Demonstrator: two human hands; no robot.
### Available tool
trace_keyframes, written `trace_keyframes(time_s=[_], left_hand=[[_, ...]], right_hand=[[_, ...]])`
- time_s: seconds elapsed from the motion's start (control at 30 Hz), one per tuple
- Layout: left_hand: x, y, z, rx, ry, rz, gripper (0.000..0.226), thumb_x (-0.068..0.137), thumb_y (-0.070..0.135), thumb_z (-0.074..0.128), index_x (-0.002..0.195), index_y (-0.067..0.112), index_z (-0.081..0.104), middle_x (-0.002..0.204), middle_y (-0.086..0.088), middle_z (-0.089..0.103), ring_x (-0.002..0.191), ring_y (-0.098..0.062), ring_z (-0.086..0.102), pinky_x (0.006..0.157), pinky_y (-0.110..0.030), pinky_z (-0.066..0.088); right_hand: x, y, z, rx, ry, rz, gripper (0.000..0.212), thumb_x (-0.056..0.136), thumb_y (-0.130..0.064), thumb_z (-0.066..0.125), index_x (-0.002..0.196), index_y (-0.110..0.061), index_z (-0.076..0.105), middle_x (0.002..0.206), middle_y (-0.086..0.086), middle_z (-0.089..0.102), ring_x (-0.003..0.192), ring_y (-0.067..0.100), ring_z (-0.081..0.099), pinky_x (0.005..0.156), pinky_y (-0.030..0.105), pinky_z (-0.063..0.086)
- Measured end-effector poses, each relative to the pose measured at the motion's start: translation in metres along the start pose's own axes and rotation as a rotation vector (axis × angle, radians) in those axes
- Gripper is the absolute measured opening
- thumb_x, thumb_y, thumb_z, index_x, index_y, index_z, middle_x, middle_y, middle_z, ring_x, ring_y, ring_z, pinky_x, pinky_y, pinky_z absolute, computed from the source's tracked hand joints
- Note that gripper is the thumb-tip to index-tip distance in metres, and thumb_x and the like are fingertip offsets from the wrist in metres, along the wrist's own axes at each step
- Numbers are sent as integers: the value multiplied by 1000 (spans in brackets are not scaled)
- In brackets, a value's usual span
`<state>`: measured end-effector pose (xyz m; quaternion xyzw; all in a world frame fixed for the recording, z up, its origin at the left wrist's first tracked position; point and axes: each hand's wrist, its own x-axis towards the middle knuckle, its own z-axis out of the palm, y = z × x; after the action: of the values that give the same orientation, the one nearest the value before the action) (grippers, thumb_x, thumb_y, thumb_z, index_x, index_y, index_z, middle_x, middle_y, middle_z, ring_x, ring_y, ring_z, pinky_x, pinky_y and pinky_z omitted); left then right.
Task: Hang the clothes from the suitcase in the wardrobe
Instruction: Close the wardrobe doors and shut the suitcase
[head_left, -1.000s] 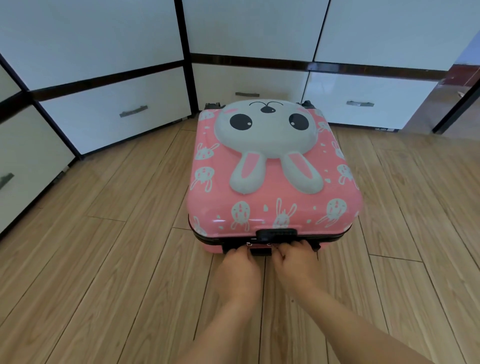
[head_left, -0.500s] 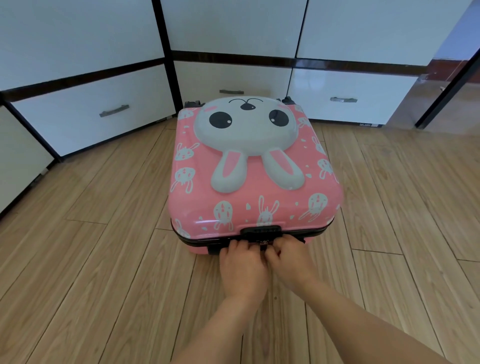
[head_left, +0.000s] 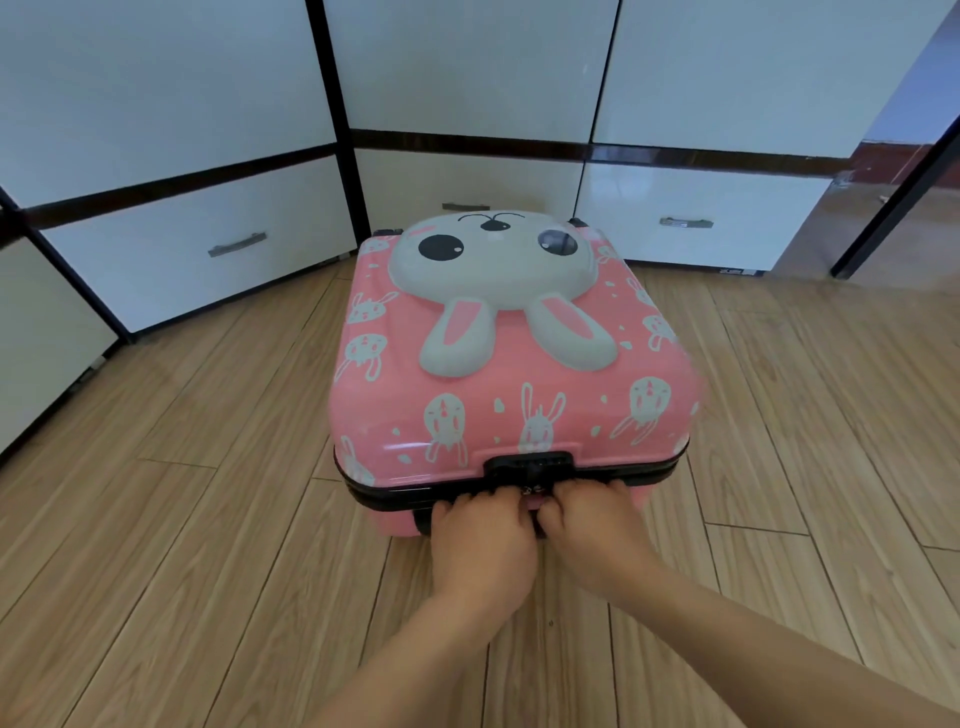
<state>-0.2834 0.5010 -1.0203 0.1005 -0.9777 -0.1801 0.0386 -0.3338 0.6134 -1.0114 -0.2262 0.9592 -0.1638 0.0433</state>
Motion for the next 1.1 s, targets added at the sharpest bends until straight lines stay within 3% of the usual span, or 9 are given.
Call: trace_keyframes(time_s=[0.1, 0.2, 0.37, 0.47, 0.53, 0.6, 0.73, 0.9, 1.1], left_hand=[[5, 18, -50, -93, 146, 72, 20, 81, 27, 30, 67, 23, 44, 61, -3, 62, 56, -26, 60, 53, -29, 30], [17, 41, -109, -77, 409, 168, 19, 79, 27, 39, 63, 27, 29, 42, 6, 42, 33, -14, 39, 39, -21, 13], [38, 75, -199, -65, 547, 194, 25, 80, 30, 47, 66, 26, 27, 48, 9, 32, 37, -12, 31, 38, -23, 17], [47, 86, -227, -142, 525, 138, 33, 83, 25, 56, 66, 26, 28, 54, 8, 30, 43, -10, 28, 41, -22, 20], [54, 93, -241, -164, 448, 25, 29, 91, 29, 51, 69, 26, 33, 63, 6, 40, 56, -11, 38, 51, -29, 31], [63, 95, -249, -188, 399, -43, 20, 94, 33, 47, 76, 26, 41, 74, 8, 48, 70, -11, 45, 63, -28, 36], [79, 93, -249, -324, 289, -133, 7, 89, 34, 55, 84, 30, 56, 82, 12, 61, 77, -6, 56, 73, -31, 51], [79, 95, -246, -335, 268, -162, 6, 86, 34, 59, 80, 33, 62, 81, 15, 64, 80, -4, 60, 74, -31, 53], [74, 98, -248, -285, 296, -191, 9, 84, 34, 59, 78, 30, 63, 79, 13, 64, 80, -5, 58, 72, -29, 51]], right_hand=[[-5, -20, -53, -71, 151, -134, 21, 80, -24, 35, 61, -19, 43, 57, -1, 53, 55, 24, 53, 54, 34, 28], [-3, -34, -118, -66, 163, -106, 34, 98, -32, 19, 81, -17, 45, 69, -3, 46, 68, 20, 45, 56, 21, 30], [8, -67, -217, 23, 263, -39, 29, 96, -30, 36, 69, -19, 42, 70, -2, 54, 69, 20, 51, 59, 30, 37], [18, -82, -249, 18, 297, -42, 30, 95, -29, 37, 66, -21, 35, 70, -4, 51, 67, 19, 48, 53, 26, 31], [26, -89, -261, 12, 303, -61, 27, 98, -29, 34, 73, -19, 37, 71, -5, 45, 68, 18, 45, 54, 24, 30], [36, -93, -265, -8, 292, -54, 22, 100, -28, 31, 82, -18, 39, 76, -3, 43, 73, 20, 44, 56, 27, 33], [55, -94, -256, 31, 223, 84, 16, 97, -23, 39, 82, -18, 39, 79, -3, 44, 74, 19, 46, 52, 25, 29], [60, -93, -250, 110, 273, 158, 14, 93, -28, 47, 93, -17, 56, 91, -2, 60, 85, 16, 55, 69, 28, 43], [51, -91, -249, 156, 318, 166, 11, 90, -32, 52, 92, -27, 62, 94, -10, 64, 91, 11, 57, 77, 28, 47]])
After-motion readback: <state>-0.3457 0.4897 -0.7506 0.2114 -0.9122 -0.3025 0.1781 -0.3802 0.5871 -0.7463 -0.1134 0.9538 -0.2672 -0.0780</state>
